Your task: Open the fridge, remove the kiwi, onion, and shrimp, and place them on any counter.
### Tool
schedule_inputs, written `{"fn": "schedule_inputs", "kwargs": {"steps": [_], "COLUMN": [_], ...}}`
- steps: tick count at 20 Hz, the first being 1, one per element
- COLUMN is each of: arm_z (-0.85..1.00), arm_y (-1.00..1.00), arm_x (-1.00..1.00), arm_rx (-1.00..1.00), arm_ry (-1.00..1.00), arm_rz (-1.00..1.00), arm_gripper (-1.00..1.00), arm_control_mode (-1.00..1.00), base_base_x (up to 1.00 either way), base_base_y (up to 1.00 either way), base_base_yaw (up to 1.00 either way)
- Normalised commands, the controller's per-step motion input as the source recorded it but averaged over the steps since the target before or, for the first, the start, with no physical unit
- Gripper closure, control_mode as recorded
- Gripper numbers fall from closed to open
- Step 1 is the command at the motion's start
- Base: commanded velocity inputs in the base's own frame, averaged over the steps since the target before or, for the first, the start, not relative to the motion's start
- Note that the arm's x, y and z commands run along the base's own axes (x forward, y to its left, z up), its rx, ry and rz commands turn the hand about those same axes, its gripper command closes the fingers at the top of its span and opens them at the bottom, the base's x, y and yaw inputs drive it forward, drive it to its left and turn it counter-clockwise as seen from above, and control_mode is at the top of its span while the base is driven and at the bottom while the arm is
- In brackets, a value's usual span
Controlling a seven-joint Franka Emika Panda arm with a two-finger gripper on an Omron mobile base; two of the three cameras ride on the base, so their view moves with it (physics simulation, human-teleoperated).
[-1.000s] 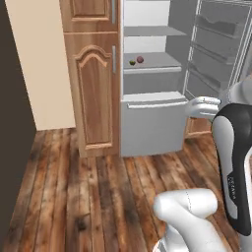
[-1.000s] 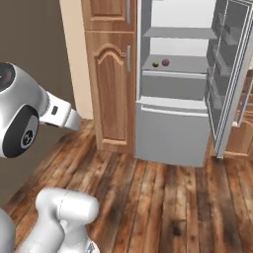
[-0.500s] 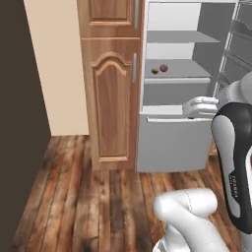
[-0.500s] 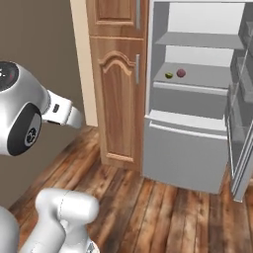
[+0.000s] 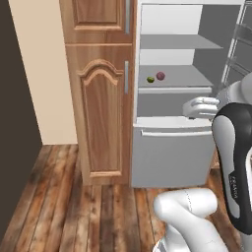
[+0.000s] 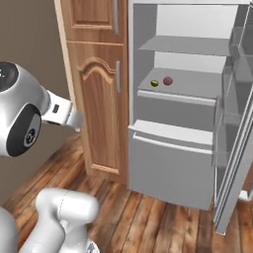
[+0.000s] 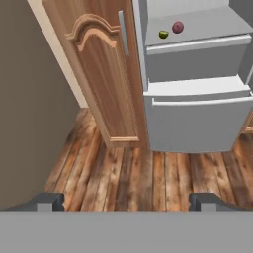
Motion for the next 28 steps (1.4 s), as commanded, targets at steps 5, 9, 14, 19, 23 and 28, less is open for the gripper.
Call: {"fn": "schedule_inputs", "kwargs": {"steps": [5, 9, 14, 19, 23, 28], "arm_z": [0.0, 0.0, 0.0, 0.0, 0.0, 0.0], "arm_y": [0.0, 0.0, 0.0, 0.0, 0.0, 0.0], "arm_x": [0.0, 0.0, 0.0, 0.0, 0.0, 0.0], "arm_rx": [0.0, 0.0, 0.0, 0.0, 0.0, 0.0], "arm_ry": [0.0, 0.0, 0.0, 0.0, 0.0, 0.0], "arm_rz": [0.0, 0.0, 0.0, 0.0, 0.0, 0.0], "arm_gripper": [-1.0, -1.0, -1.0, -1.0, -1.0, -1.0], "arm_control_mode": [1.0, 1.0, 1.0, 1.0, 1.0, 1.0], "base_base_x": [0.54, 0.23, 0.02, 0.09, 0.24, 0.44], "base_base_y": [-0.49, -0.53, -0.61, -0.28, 0.0, -0.02], "base_base_yaw": [0.03, 0.01, 0.0, 0.0, -0.03, -0.04]}}
